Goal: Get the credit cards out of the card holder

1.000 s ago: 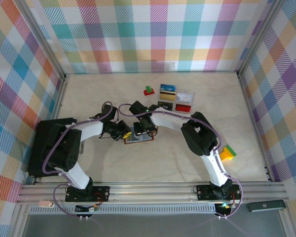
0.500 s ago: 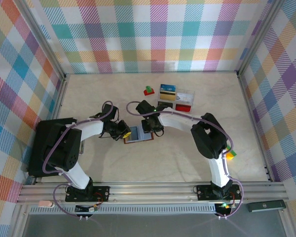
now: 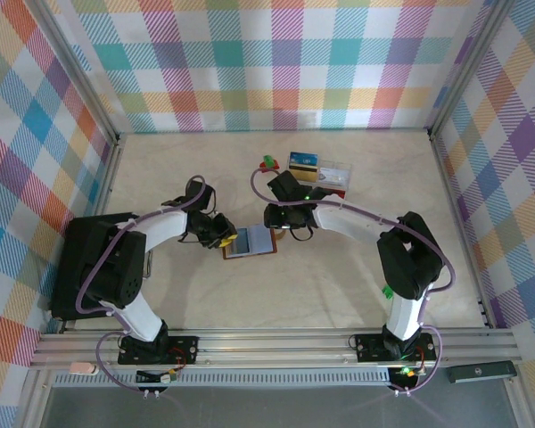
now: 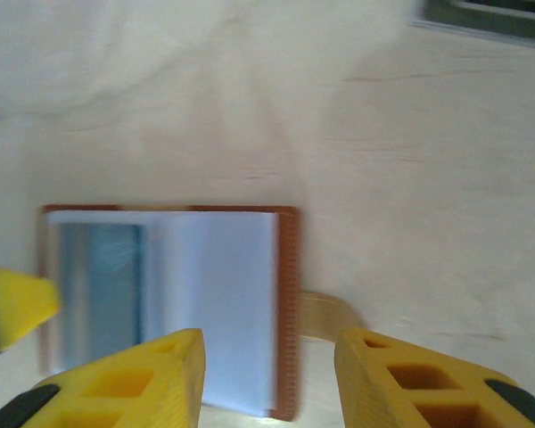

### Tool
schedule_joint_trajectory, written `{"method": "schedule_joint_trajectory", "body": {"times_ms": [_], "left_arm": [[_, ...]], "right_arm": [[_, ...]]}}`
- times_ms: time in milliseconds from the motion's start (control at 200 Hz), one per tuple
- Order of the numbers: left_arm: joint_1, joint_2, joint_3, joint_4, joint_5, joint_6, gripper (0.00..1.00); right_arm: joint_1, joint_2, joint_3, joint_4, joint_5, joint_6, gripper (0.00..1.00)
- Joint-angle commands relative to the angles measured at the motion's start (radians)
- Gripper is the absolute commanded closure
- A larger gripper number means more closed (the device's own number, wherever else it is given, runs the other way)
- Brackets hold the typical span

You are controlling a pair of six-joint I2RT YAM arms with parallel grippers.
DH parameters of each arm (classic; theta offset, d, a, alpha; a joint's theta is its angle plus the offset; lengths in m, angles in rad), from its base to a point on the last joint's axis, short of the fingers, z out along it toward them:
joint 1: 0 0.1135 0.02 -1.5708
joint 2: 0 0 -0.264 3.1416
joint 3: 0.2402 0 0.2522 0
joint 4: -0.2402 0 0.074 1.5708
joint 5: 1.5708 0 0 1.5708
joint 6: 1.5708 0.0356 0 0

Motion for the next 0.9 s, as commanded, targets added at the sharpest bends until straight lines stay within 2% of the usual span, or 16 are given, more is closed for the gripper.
{"method": "schedule_joint_trajectory", "body": {"times_ms": [0,105,220,540,895], "left_arm": [[-0.009,-0.052,0.031,-0.068,-0.052,0.018,0.75],[-0.006,-0.06,0.031,-0.083,-0.093,0.016,0.75],[-0.003,-0.054,0.03,-0.076,-0.093,0.01,0.75],[-0.003,0.019,0.059,-0.058,-0.058,0.017,0.81],[-0.003,0.059,0.038,-0.053,-0.076,0.02,0.85]], "right_arm": [[-0.007,0.013,0.016,0.107,-0.235,-0.032,0.59],[-0.016,0.062,0.031,0.141,-0.352,0.002,0.63],[-0.024,0.118,0.055,0.153,-0.421,0.035,0.69],[-0.031,0.228,0.112,0.123,-0.459,0.064,0.82],[-0.047,0.286,0.123,0.129,-0.506,0.075,0.83]]}}
